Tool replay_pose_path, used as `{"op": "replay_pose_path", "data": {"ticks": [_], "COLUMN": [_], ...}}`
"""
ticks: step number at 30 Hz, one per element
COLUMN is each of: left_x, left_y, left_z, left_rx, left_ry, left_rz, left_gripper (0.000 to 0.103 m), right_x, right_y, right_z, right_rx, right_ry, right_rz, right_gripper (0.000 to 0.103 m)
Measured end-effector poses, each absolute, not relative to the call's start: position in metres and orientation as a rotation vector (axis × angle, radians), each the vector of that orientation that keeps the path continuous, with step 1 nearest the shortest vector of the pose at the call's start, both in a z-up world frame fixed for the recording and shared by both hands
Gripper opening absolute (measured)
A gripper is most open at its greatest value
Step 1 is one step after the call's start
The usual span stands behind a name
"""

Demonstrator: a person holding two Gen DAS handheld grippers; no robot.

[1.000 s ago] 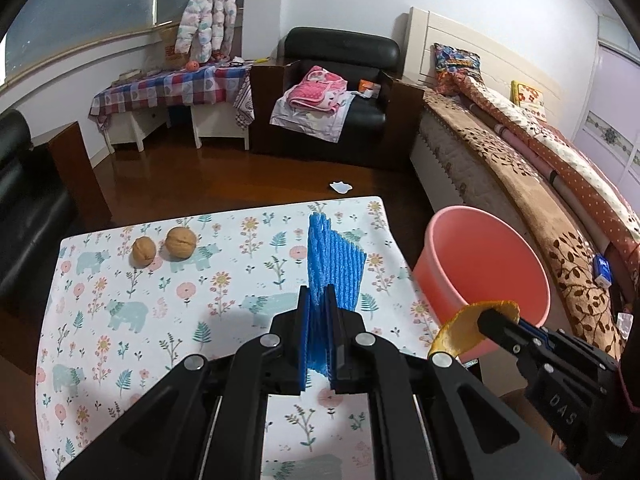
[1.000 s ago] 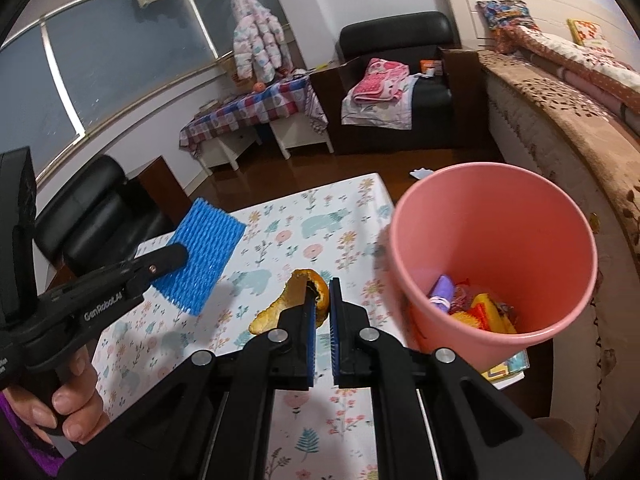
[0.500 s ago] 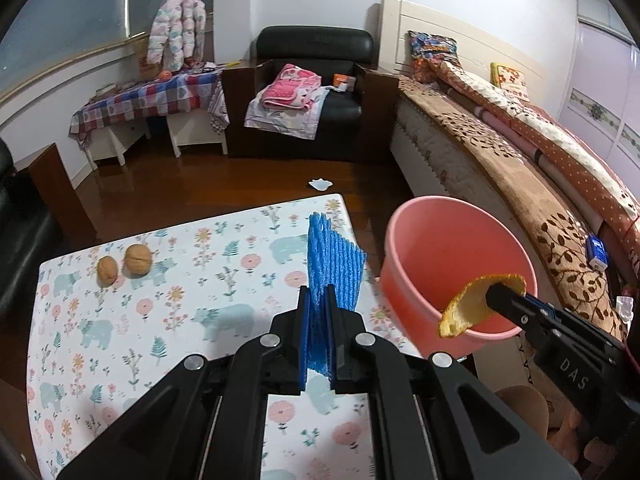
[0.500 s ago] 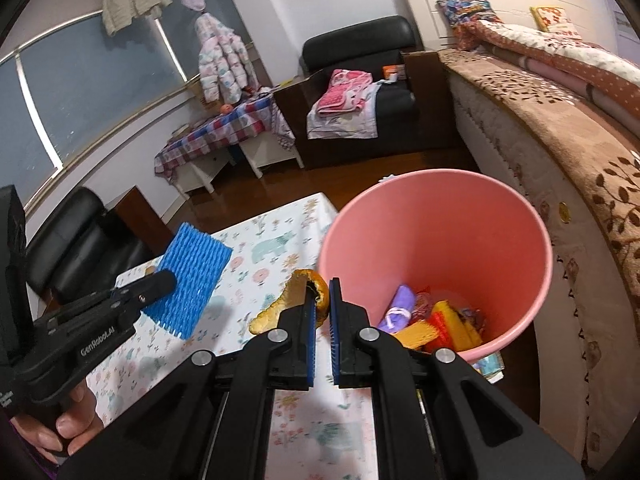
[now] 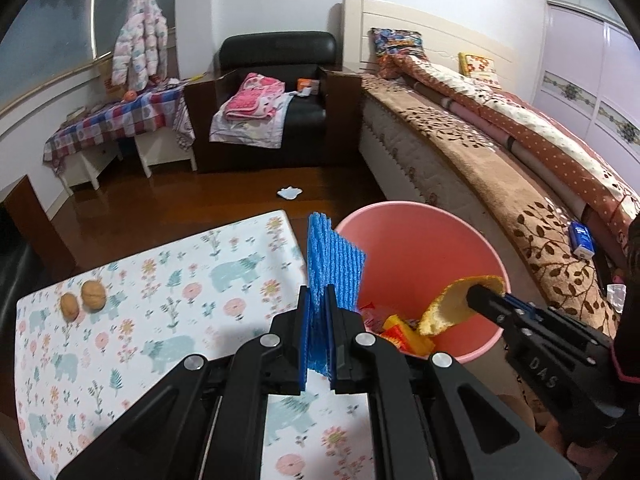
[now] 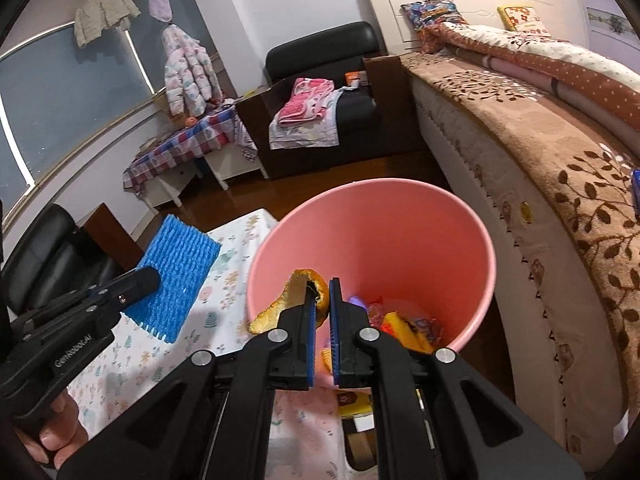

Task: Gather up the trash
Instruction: 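Carry the blue pad and bread crust toward the pink bucket, then open both grippers over the pink bucket to drop the pad and crust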

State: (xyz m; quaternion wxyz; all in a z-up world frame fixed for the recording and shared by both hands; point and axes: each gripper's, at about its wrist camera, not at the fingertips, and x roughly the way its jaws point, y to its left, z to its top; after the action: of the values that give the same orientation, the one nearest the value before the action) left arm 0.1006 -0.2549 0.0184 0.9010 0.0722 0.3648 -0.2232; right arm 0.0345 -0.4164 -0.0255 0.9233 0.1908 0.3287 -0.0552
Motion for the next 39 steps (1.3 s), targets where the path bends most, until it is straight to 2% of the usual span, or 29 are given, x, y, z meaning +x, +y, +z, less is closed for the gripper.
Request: {"op": "replay_pose_path", "data": {"ticks": [8,18,34,37,39], "left_x": [0.101,0.122,0.136,0.136,0.136], "left_y": [-0.284,-0.305,-0.324,-0.323,-0.323], "left_z": [0.015,-0.010,-0.036,-0.036,-0.035], "left_rx": [0.163,0.104,0.137,0.136,0.132], "left_ry": [0.734,0.840,0.890,0.884,0.881], "left_rz": [-0.561,-0.657,-0.642,-0.642,-0.640], "left_gripper": [0.006,0.006,0.007,0.019,0.032], "right_x": [0.037,0.045,0.055,0.057,0.059], "right_y": [-0.436,-0.452,-0.454,-0.455,-0.455], "right_z": [-0.034,-0.048,-0.061,-0.062,-0.063], "right_rx": [0.412,0.432,0.412,0.411,0.412], "right_ry": [0.689,0.713,0.737,0.741,0.746], "right_rz": [-0.162,-0.204,-0.235,-0.235,-0.238], "right_gripper": [0.006,0.006,0.006,0.006,0.007]}}
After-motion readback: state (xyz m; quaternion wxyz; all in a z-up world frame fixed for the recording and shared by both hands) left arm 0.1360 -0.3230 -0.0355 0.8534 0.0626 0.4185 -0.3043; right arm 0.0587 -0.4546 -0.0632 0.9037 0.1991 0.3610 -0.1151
